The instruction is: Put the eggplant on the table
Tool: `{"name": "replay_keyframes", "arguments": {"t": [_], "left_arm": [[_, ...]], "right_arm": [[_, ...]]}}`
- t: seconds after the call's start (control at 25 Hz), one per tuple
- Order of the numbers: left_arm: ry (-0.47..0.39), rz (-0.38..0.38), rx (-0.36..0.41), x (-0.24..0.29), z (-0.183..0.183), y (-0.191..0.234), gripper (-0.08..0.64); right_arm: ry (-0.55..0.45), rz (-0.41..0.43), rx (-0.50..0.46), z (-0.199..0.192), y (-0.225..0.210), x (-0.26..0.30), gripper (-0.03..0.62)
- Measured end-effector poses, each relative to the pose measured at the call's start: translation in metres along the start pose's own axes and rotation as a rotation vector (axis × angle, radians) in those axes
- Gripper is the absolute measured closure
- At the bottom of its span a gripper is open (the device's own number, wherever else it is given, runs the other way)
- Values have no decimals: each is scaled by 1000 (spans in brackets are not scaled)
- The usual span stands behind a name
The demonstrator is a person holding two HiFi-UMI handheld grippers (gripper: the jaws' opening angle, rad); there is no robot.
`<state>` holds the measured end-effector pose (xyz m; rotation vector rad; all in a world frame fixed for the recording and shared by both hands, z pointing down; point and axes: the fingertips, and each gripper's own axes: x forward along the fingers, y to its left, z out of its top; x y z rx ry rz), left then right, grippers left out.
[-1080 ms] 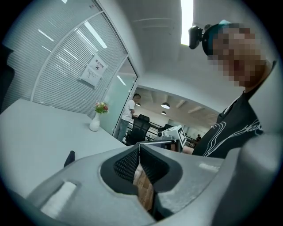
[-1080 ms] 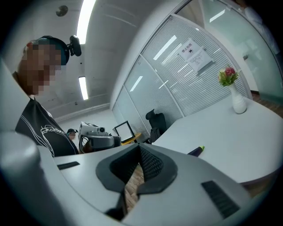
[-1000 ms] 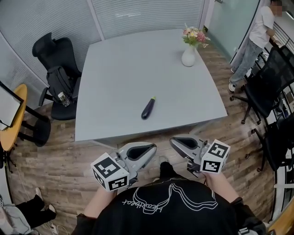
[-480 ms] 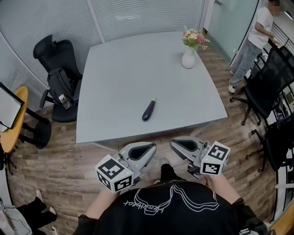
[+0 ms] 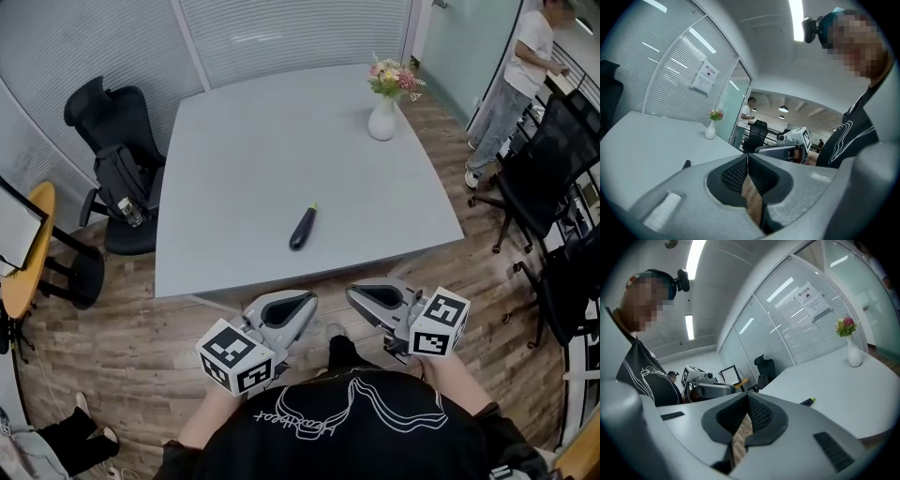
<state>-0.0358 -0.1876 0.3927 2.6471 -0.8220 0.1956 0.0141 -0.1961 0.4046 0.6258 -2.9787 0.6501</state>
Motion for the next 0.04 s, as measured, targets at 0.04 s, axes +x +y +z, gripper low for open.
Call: {"name": "replay_keyframes", "arguments": {"t": [0.04], "left_arm": [[1, 4, -1, 0, 0, 2, 543]], "right_arm": [[1, -1, -1, 0, -1, 1, 584]]}}
